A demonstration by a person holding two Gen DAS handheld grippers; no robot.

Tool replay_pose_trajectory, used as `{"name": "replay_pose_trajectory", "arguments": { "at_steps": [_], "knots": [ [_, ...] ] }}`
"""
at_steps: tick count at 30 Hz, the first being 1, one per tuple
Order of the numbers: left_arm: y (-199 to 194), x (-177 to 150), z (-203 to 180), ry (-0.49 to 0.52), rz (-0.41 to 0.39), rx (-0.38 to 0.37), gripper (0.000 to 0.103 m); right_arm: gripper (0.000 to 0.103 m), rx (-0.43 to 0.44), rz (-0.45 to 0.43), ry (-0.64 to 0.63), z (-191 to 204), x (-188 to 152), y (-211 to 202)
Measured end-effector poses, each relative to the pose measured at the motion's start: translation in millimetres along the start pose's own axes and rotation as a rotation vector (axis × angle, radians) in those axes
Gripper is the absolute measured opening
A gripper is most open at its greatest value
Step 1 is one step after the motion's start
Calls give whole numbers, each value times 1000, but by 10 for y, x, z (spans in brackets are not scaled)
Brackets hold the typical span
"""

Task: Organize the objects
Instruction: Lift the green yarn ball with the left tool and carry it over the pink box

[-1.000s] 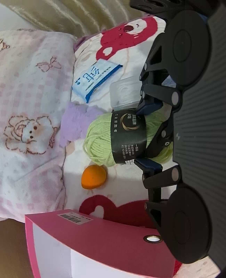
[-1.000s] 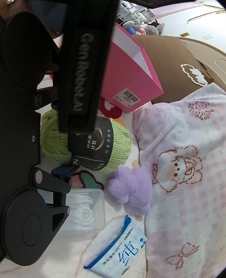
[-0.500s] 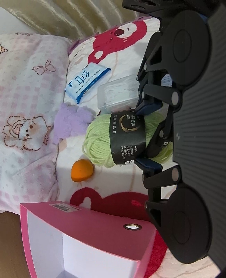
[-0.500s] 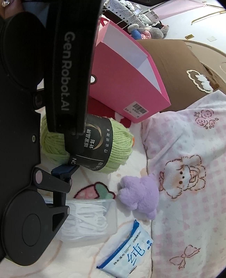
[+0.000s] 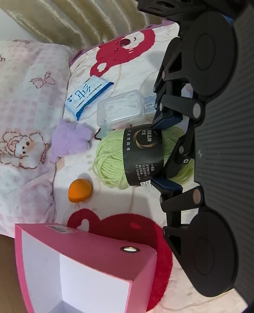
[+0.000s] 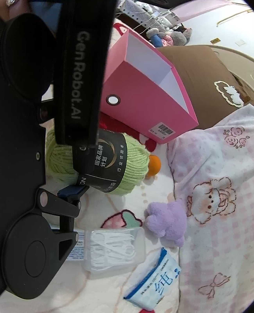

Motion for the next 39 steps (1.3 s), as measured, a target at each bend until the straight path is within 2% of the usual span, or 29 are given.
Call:
{"name": "replay_pose_trajectory", "arguments": {
  "at_steps": [10,15,23,39],
  "knots": [
    [-339,-134,-46,24,28,-20,53,63,25,-20,-19,187,-122,-290],
    [-532,-183,-61,33,56,-47,52,63,7,-33,-58,341,-165,-476],
    [-882,-277,-32,32,105,-78,52,63,23,-28,-49,593,-180,-748],
    [-1687,-207,133,47,57,-71,52,62,29,-67,-116,1257,24,-1121]
  ]
}}
Point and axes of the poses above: each gripper's, at about its wrist camera, not at the fingertips, and y roughly the way its jaws point, z to its left, x to its top, the point moved 3 cm from there along y, roughly the way its jaws point, and after that the axes turned 8 degrees about -x, right-handed, at the moved point
